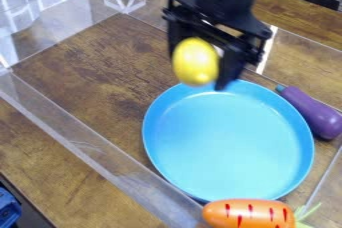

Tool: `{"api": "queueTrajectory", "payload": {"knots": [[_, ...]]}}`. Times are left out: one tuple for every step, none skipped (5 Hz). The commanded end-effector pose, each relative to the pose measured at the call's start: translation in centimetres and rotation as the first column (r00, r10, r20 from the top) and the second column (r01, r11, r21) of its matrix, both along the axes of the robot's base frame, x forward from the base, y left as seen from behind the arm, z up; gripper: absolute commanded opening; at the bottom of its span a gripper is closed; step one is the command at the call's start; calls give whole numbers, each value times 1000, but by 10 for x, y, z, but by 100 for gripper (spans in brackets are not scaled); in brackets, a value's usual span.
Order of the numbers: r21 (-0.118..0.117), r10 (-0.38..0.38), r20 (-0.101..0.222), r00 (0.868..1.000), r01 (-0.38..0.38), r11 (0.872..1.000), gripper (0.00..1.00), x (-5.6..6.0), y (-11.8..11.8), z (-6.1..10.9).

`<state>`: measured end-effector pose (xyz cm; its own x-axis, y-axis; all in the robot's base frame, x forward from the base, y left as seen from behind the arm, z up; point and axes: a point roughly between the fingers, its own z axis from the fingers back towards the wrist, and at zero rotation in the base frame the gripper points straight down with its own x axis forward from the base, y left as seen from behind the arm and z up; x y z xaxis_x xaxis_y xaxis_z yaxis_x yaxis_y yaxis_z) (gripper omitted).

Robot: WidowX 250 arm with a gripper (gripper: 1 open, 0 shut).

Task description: Remove the lemon from the blue tray and put it on the table

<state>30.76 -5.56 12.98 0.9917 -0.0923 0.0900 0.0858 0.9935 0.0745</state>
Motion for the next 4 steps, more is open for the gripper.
{"api": "queueTrajectory", "payload": {"knots": [[-15,59,100,993,-58,998,0,-3,35,30],[-13,51,95,994,-50,999,0,-30,43,22],[-24,28,101,995,-25,999,0,-35,10,18],[-35,1,100,995,2,999,0,-40,-31,13]]}}
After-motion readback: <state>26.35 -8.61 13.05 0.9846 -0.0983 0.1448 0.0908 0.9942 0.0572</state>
